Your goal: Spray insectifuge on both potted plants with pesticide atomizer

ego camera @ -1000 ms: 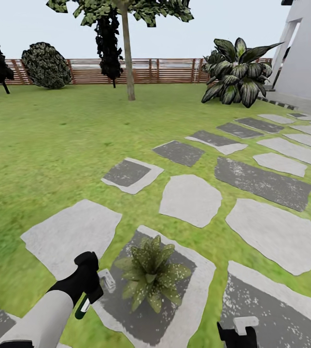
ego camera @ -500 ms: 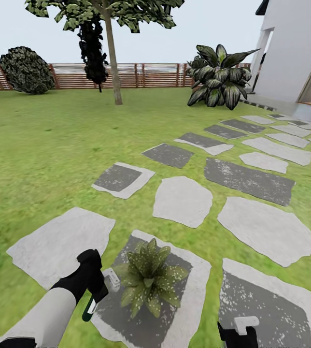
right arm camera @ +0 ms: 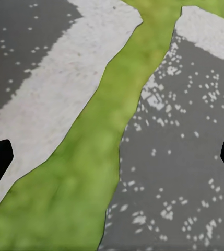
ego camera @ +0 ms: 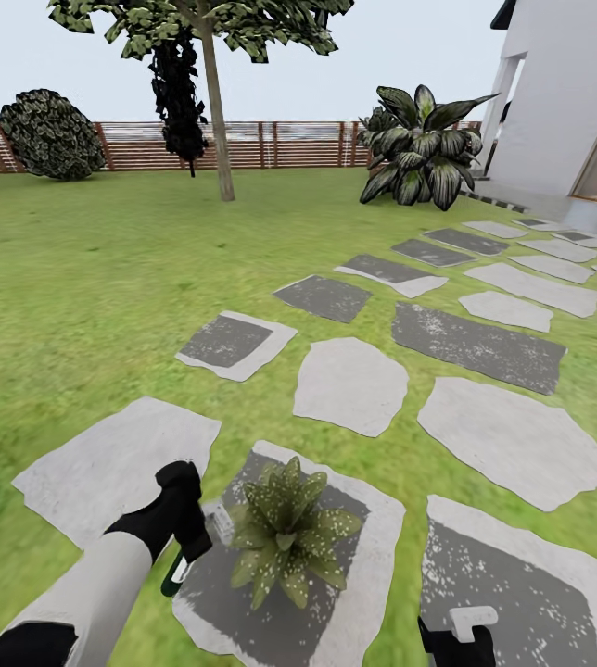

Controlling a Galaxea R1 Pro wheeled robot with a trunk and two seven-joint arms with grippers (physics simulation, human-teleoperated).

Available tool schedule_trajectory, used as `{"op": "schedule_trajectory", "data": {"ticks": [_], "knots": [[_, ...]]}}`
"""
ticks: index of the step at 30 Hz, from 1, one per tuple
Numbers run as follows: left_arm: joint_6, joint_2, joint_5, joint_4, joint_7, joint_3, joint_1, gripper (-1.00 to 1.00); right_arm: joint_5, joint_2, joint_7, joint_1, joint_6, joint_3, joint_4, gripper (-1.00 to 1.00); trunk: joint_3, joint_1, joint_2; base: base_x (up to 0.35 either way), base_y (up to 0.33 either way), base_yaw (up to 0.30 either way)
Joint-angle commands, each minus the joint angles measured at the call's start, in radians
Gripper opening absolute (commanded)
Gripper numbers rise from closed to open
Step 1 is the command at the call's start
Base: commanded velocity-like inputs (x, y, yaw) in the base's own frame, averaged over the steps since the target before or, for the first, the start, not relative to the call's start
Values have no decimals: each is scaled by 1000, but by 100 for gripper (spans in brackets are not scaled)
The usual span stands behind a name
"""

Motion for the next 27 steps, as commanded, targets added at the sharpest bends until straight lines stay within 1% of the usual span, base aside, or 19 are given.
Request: {"op": "schedule_trajectory", "data": {"ticks": [1, 4, 8, 12, 18, 22, 24, 25, 27], "knots": [[8, 3, -3, 2, -7, -4, 1, -100, 2, 0, 7, -1, -4, -8, 1, 100, -1, 0, 0, 0, 0, 0], [7, 9, -1, 6, -5, -6, 22, -100, 2, 0, 7, 0, -4, -8, 0, 100, -1, 0, 0, 0, 0, 0], [9, 3, -2, 1, 2, -4, 28, -100, 2, 0, 6, -1, -4, -9, 0, 100, -1, 0, 0, 0, 0, 0], [9, 3, -2, -7, 2, -1, 28, -100, 2, 0, 7, -1, -4, -9, 0, 100, -1, 0, 0, -6, 7, -177], [9, -2, -2, -6, 2, 0, 28, -100, 2, 0, 7, 0, -4, -8, 0, 100, -1, 0, 0, -158, 224, -261], [8, 1, -2, 0, 2, 1, 28, -100, 2, 0, 7, -1, -4, -8, 0, 100, -1, 0, 0, -215, 226, -73], [8, 1, 0, 6, 4, 1, 29, -100, 2, 0, 7, -1, -4, -8, 0, 100, -1, 0, 0, -58, 58, -8], [8, 1, 0, 12, 4, 1, 36, -100, 2, 0, 7, 0, -4, -8, 0, 100, -1, 0, 0, -20, 20, -3], [7, 0, 0, 28, 14, 1, 74, -100, 2, 0, 7, -1, -4, -8, 0, 100, -1, 0, 0, -7, 7, -1]]}}
